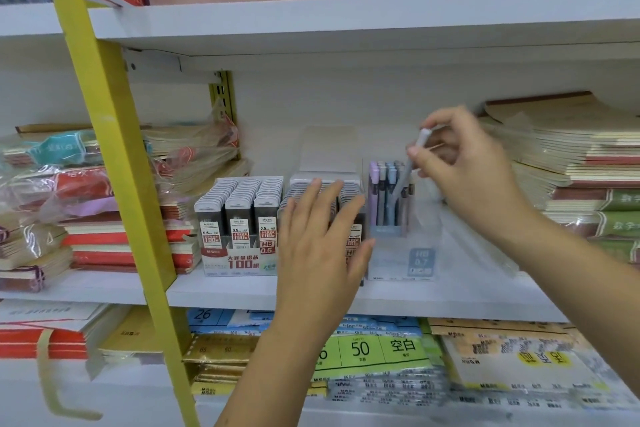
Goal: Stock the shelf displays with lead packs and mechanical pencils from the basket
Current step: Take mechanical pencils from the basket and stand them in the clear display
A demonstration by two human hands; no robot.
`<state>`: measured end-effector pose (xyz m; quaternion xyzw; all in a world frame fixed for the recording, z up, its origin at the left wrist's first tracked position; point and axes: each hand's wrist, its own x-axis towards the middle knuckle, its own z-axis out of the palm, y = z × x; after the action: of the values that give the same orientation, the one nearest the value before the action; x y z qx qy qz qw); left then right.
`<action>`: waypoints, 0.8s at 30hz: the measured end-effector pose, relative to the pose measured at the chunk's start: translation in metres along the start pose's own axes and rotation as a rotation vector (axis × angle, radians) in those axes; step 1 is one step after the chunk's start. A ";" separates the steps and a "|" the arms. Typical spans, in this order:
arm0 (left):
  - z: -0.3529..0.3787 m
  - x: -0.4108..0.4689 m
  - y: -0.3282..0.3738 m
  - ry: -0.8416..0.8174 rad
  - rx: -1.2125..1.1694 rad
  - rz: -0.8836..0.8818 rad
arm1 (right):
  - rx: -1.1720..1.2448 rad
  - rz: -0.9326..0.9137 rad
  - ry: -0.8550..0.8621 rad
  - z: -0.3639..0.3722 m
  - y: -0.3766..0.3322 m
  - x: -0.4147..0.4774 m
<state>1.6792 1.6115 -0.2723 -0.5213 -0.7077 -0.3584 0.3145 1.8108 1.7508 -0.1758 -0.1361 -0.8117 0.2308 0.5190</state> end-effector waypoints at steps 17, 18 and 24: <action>0.003 0.000 -0.003 -0.152 0.079 0.041 | -0.333 -0.110 -0.099 0.034 0.039 -0.003; 0.003 0.000 -0.003 -0.155 0.081 0.040 | -0.402 -0.145 -0.085 0.035 0.039 -0.001; 0.003 -0.001 -0.005 -0.163 0.088 0.049 | -0.680 -0.163 -0.123 0.036 0.046 0.012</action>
<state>1.6741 1.6128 -0.2755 -0.5514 -0.7331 -0.2756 0.2873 1.7725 1.7868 -0.2030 -0.2217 -0.8801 -0.0867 0.4108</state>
